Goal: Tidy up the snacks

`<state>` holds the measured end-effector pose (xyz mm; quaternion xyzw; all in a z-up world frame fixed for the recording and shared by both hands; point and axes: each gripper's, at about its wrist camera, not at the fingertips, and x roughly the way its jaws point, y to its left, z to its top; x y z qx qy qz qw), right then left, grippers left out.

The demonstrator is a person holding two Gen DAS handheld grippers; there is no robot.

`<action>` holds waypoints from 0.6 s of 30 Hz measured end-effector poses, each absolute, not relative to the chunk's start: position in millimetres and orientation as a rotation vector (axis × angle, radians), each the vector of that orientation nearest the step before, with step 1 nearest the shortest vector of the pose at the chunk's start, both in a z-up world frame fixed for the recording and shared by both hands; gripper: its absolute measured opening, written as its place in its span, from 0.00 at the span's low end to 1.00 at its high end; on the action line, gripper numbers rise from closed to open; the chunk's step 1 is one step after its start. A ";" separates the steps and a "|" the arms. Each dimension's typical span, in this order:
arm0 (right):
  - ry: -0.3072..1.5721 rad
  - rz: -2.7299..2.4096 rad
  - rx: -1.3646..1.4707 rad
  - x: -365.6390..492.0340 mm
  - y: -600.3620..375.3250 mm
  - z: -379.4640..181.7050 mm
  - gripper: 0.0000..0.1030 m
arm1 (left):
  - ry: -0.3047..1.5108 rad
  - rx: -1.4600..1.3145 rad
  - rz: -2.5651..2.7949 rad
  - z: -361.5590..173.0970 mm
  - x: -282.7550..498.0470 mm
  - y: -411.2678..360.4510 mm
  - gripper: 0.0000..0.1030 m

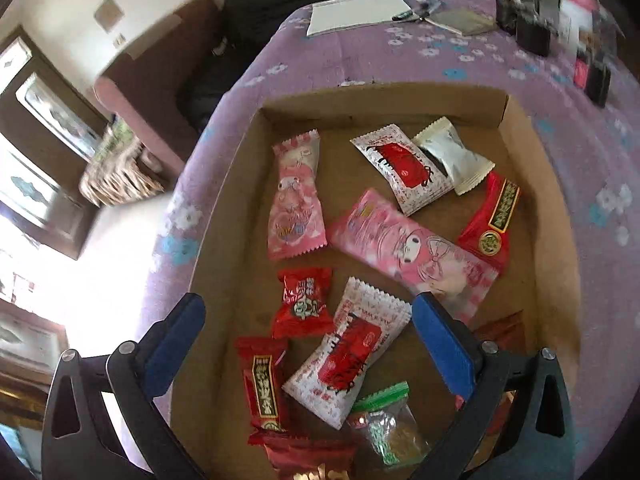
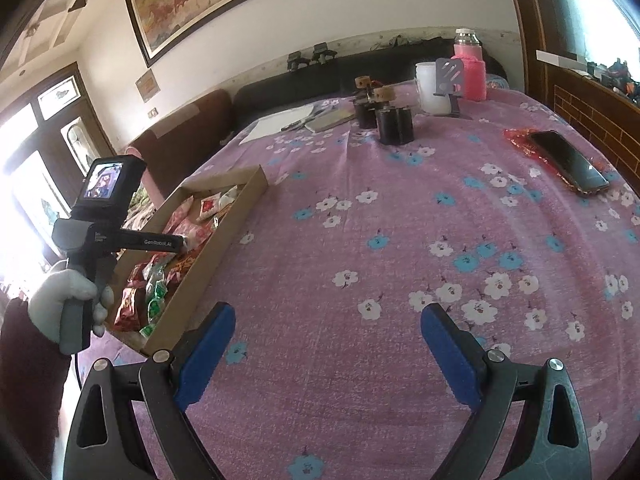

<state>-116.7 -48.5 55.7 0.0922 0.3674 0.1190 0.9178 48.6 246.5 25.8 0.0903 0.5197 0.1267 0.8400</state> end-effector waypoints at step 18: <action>0.762 0.282 0.170 -124.5 -36.4 55.9 0.93 | 0.738 -0.265 0.145 109.7 -65.9 293.6 1.00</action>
